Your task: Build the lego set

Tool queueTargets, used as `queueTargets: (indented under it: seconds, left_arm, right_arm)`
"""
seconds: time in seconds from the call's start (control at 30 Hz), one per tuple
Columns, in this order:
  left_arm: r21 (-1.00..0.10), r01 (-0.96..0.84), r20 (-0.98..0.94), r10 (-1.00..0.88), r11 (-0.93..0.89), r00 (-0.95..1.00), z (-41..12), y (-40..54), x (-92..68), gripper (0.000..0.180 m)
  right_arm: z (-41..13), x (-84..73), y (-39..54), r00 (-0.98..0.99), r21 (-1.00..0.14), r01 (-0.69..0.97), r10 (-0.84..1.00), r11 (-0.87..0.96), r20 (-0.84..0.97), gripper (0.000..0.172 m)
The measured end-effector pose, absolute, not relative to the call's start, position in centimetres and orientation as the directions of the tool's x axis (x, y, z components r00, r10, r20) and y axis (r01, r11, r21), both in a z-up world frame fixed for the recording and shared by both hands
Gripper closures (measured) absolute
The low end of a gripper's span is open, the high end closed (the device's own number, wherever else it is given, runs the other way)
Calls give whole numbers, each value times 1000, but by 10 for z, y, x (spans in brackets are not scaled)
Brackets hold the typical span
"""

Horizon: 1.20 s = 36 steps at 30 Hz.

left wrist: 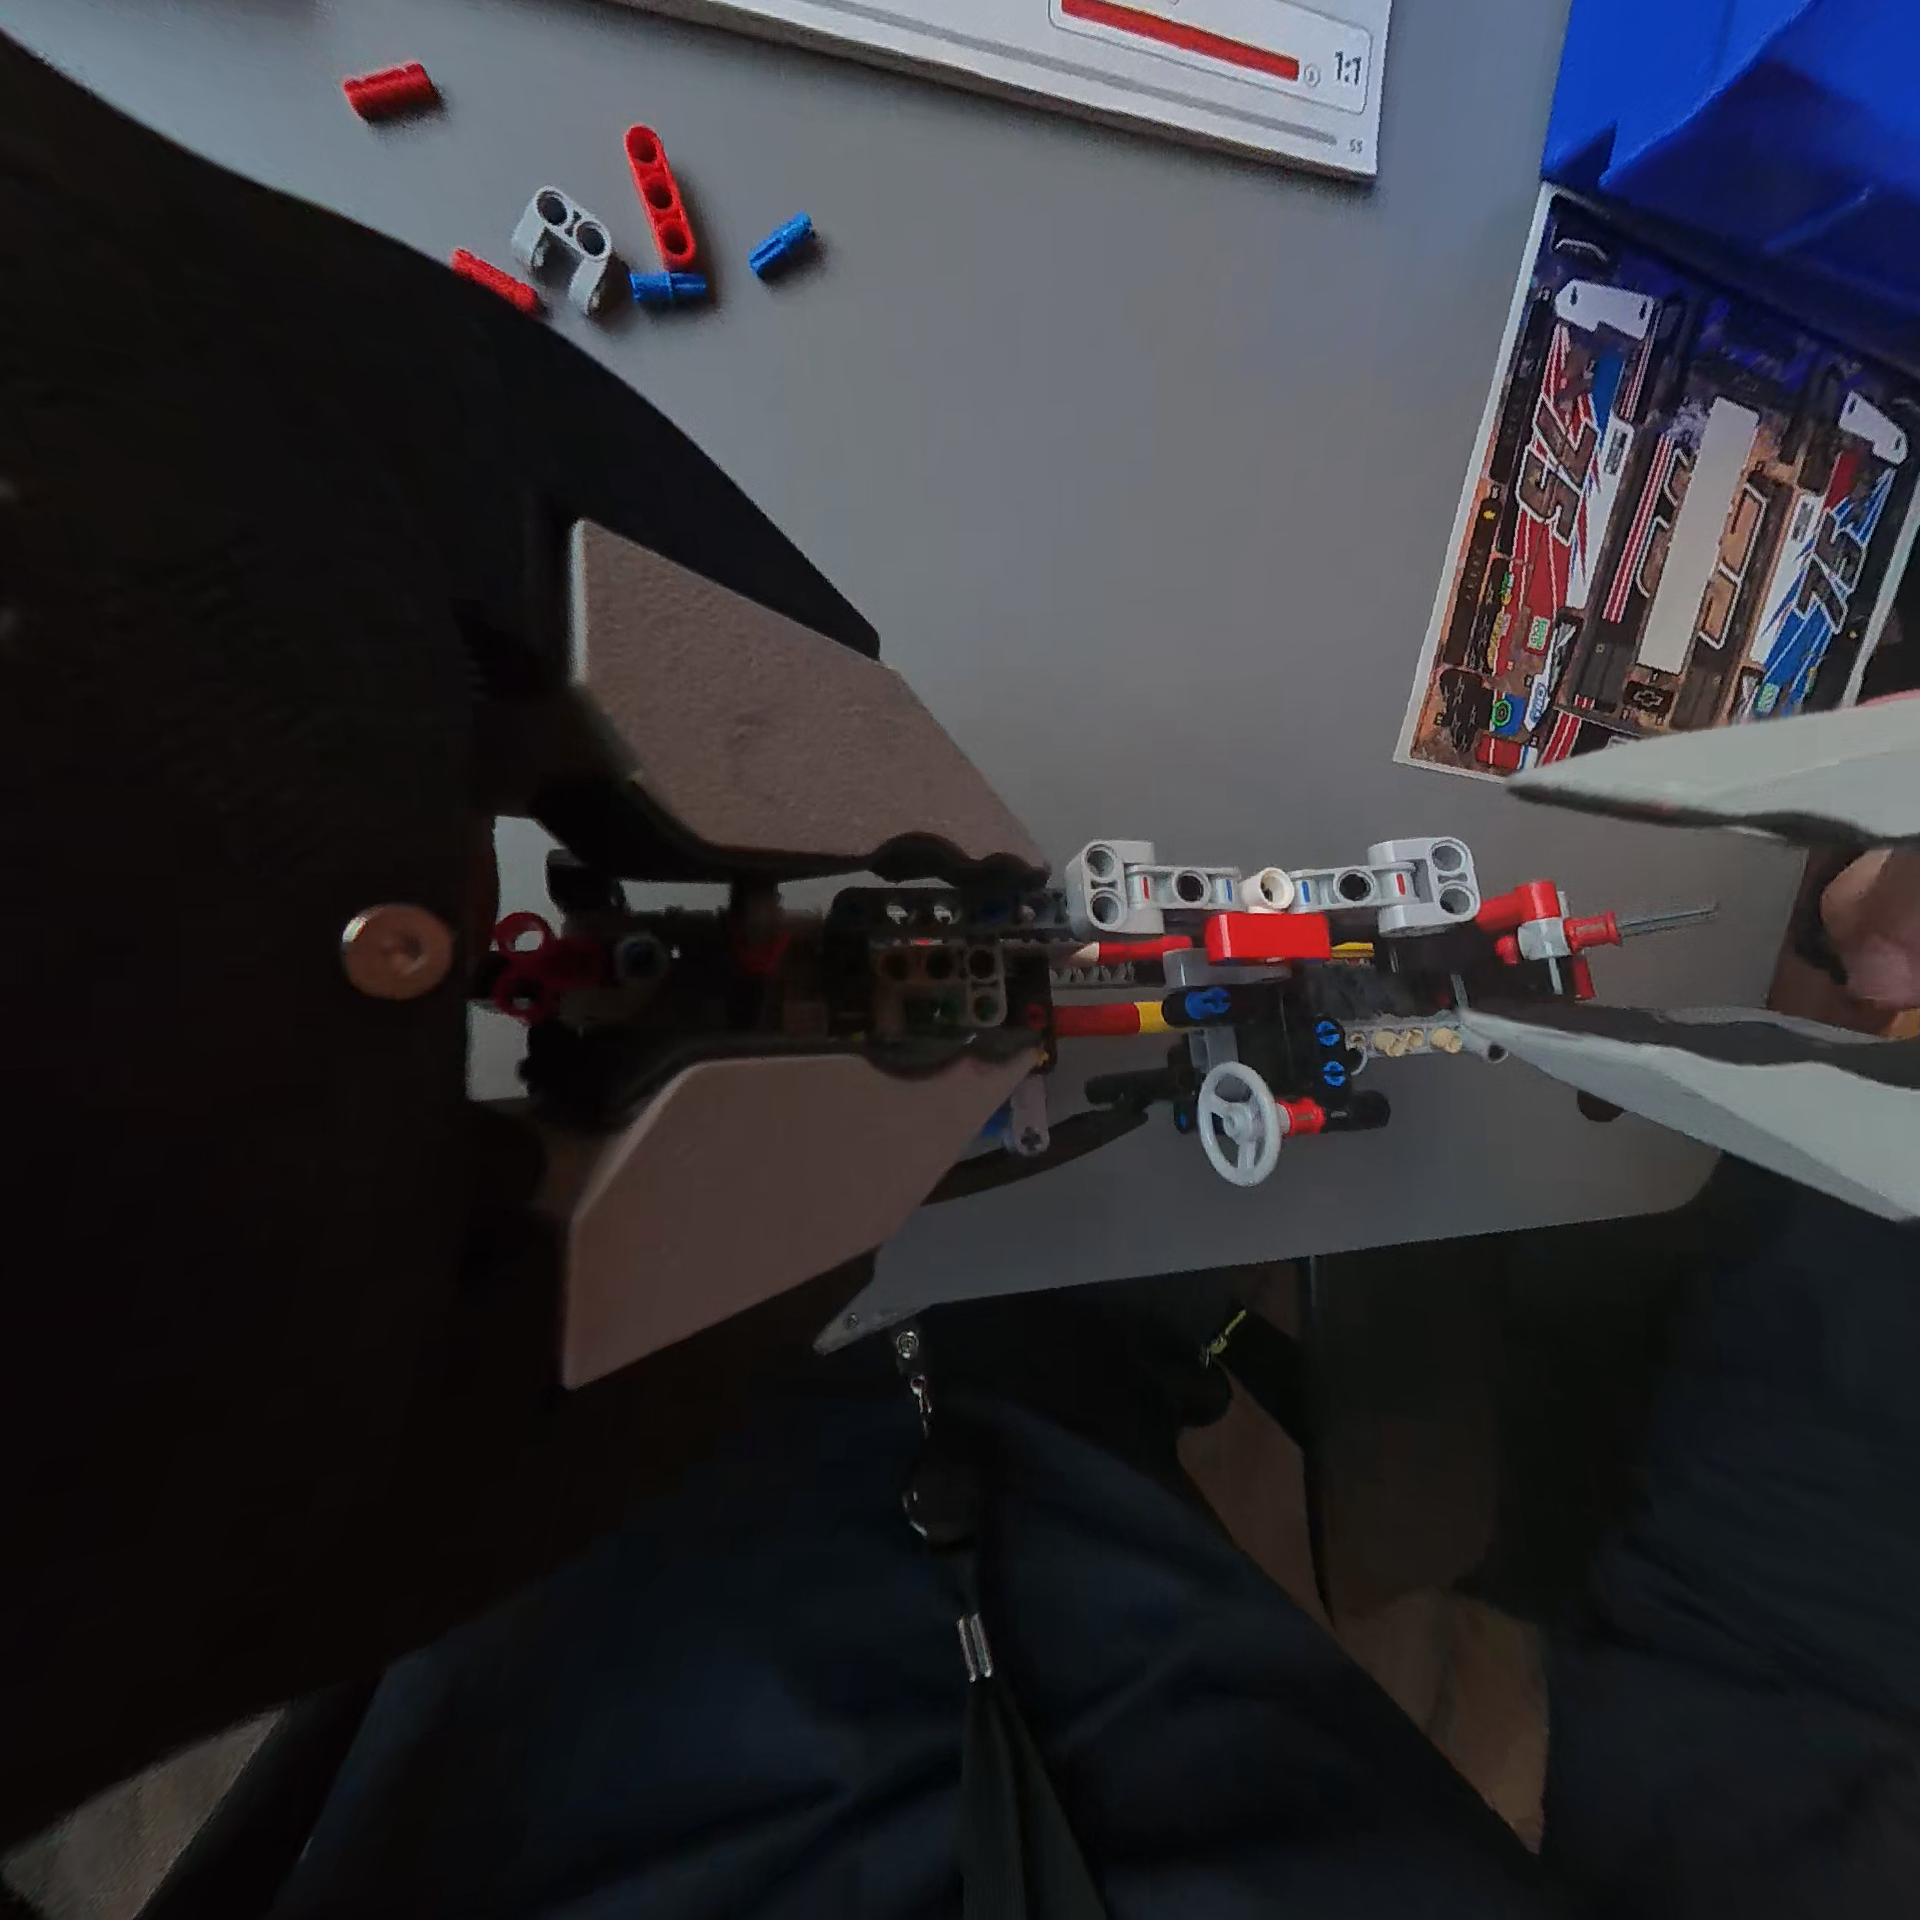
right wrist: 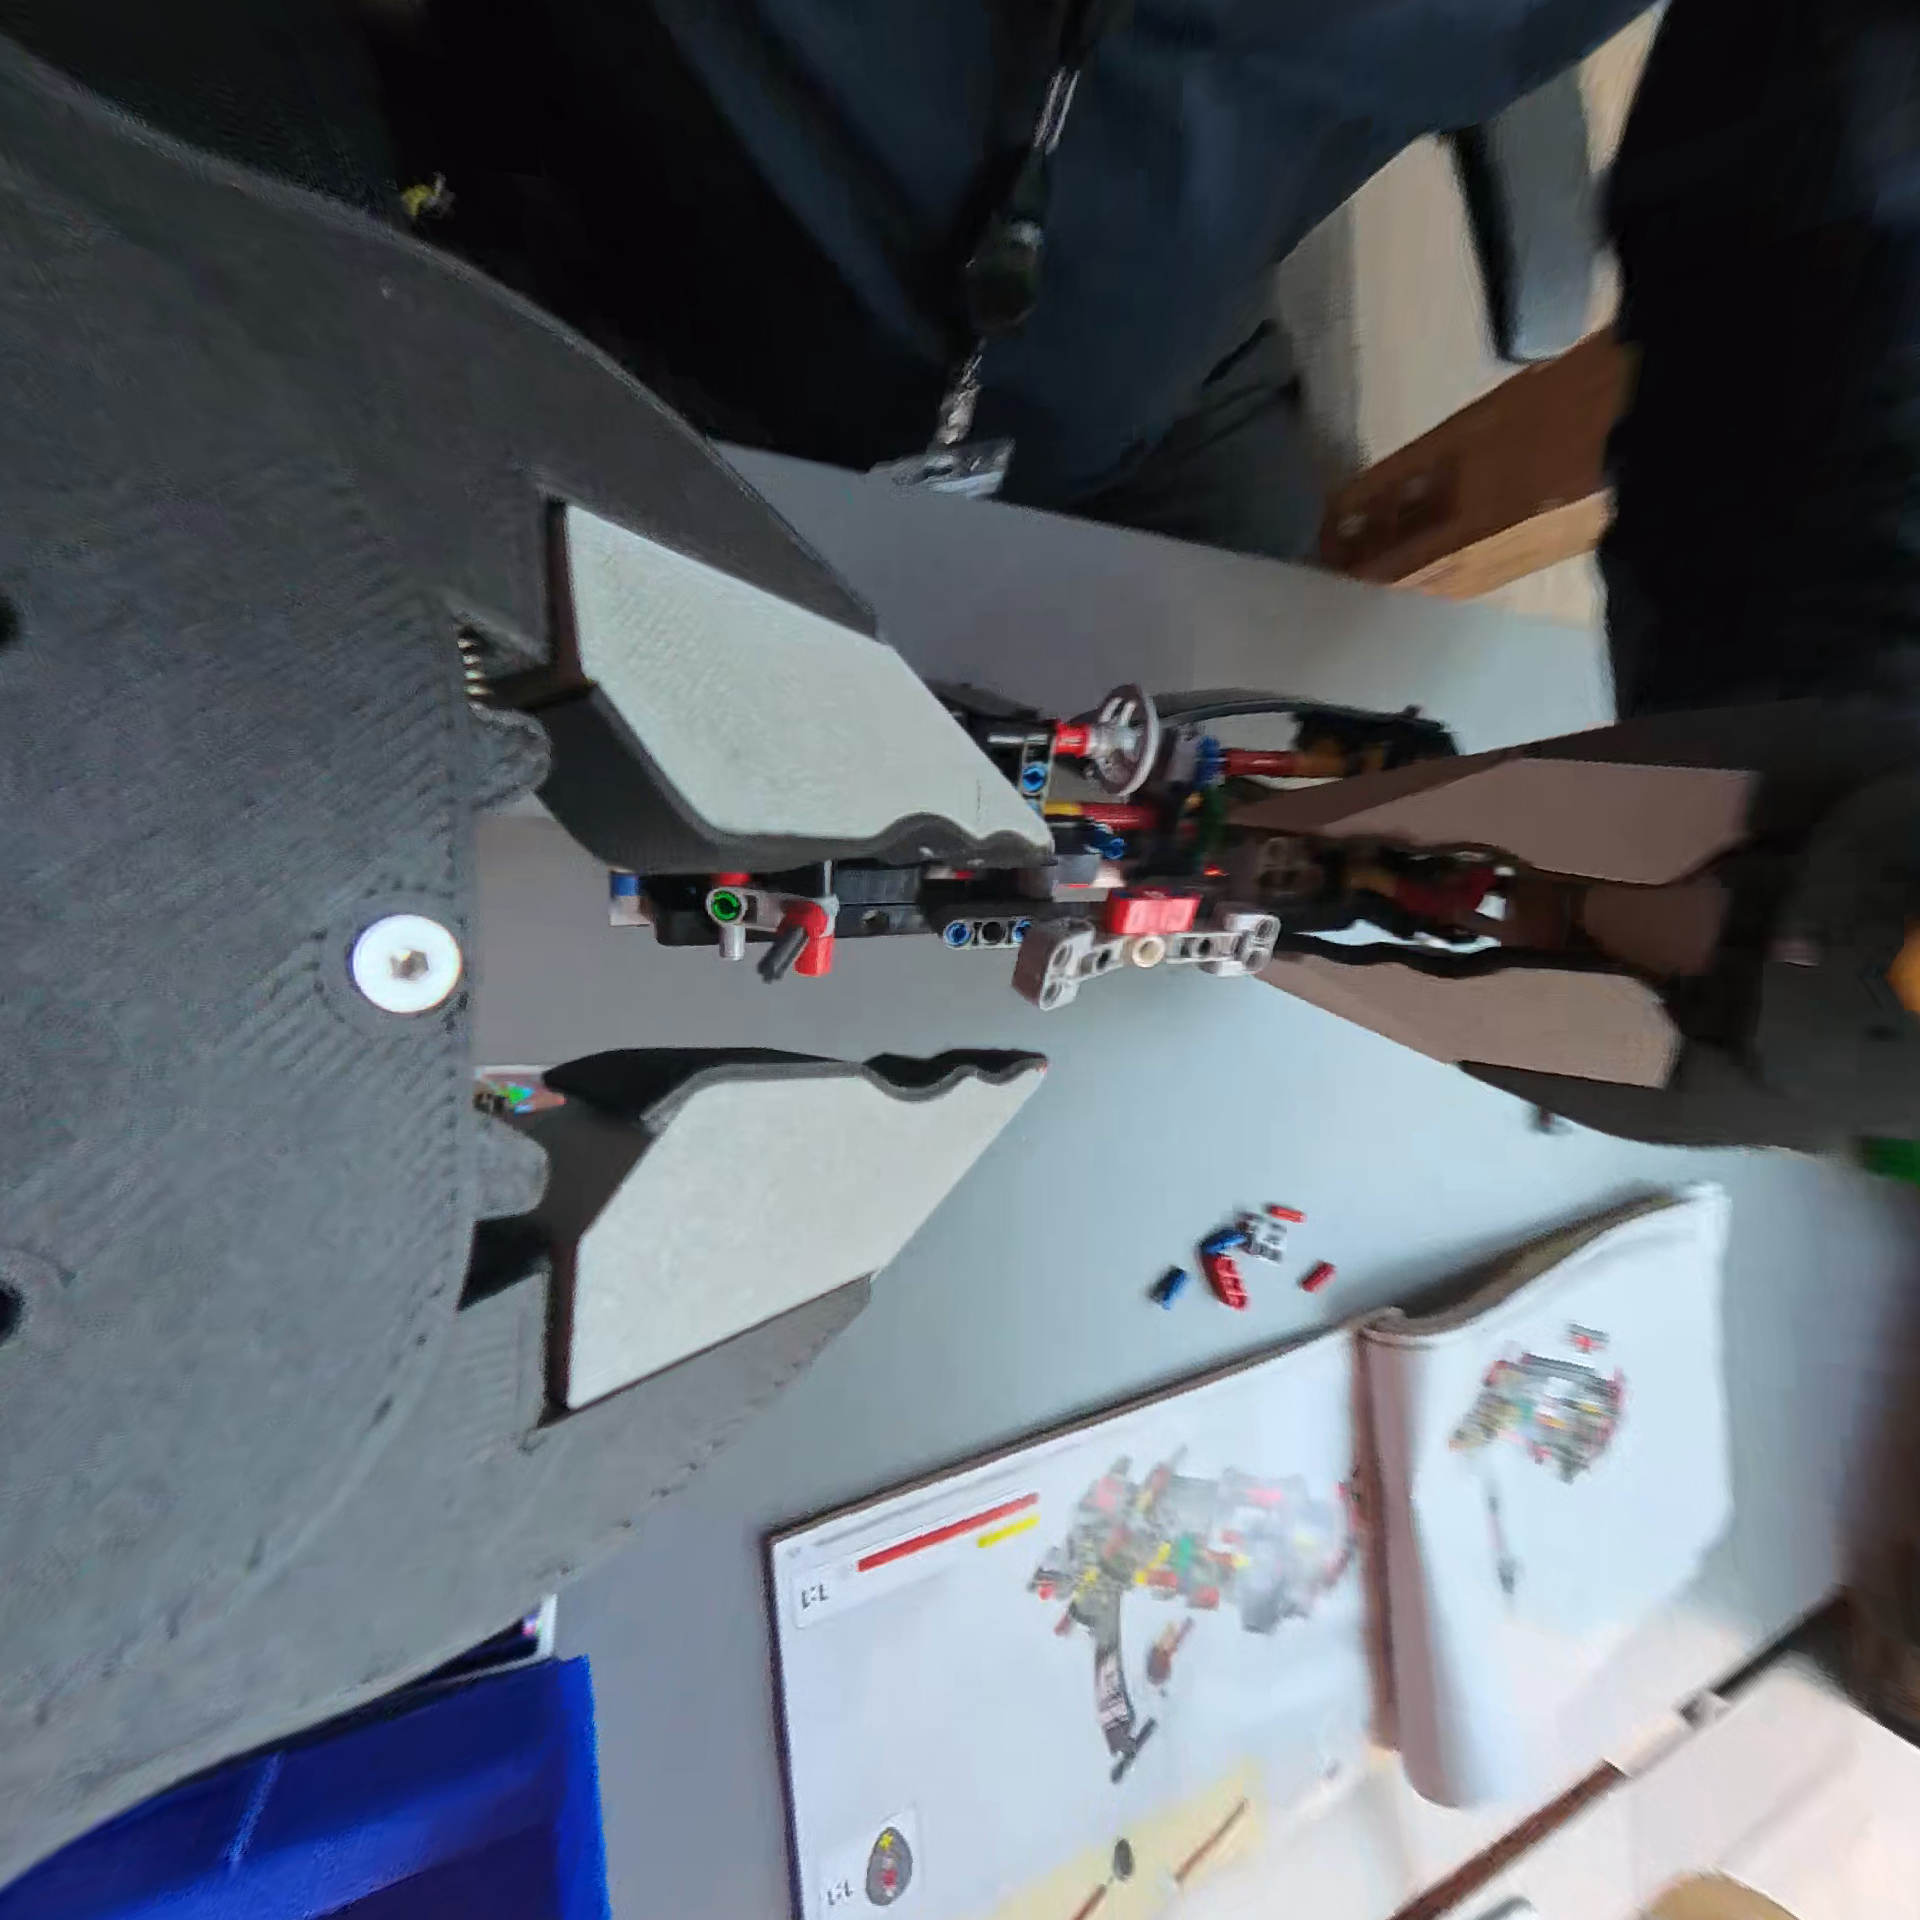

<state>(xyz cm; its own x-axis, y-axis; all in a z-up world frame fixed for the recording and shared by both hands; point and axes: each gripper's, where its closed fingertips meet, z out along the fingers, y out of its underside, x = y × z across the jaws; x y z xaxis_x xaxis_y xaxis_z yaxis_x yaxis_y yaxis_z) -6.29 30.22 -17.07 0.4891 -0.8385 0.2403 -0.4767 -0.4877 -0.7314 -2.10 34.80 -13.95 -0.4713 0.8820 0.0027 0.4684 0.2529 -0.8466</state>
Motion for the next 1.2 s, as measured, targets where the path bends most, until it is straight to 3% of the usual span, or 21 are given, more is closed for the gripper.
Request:
queueTargets:
  seconds: [0.1, 0.23, 0.47, 0.5, 0.7, 0.8, 1.03, 1.17, 1.2]
  left_arm:
    - [-733, -469, 256, -839, -492, 480, -173, 309, -67, 156]
    - [-736, -433, 282, -817, -520, 503, -174, 308, -67, 156]
    - [-723, -455, 276, -821, -520, 499, -177, 300, -65, 156]
    - [-721, -455, 281, -821, -522, 497, -177, 299, -65, 157]
    - [-717, -437, 330, -817, -543, 472, -181, 293, -61, 157]
    - [-727, -438, 325, -826, -529, 460, -178, 292, -61, 157]
    - [-727, -456, 312, -838, -514, 447, -177, 292, -57, 156]
    - [-723, -439, 335, -827, -533, 452, -178, 293, -62, 156]
    - [-721, -436, 343, -824, -539, 451, -178, 293, -62, 156]
  right_arm:
    - [-155, -31, 355, -453, -806, 507, 890, 305, 52, 158]
    - [-157, -32, 355, -436, -831, 474, 897, 291, 66, 159]
    - [-162, -29, 351, -366, -801, 414, 885, 432, 288, 162]
    - [-163, -31, 353, -333, -805, 414, 894, 424, 300, 169]
    - [-167, -27, 348, -352, -827, 411, 904, 384, 244, 171]
    - [-162, -18, 336, -455, -828, 390, 866, 402, 207, 159]
    - [-165, -14, 336, -518, -731, 431, 808, 529, 280, 170]
    - [-147, -14, 342, -444, -791, 403, 854, 461, 272, 129]
    - [-150, -14, 342, -437, -771, 412, 847, 487, 302, 126]
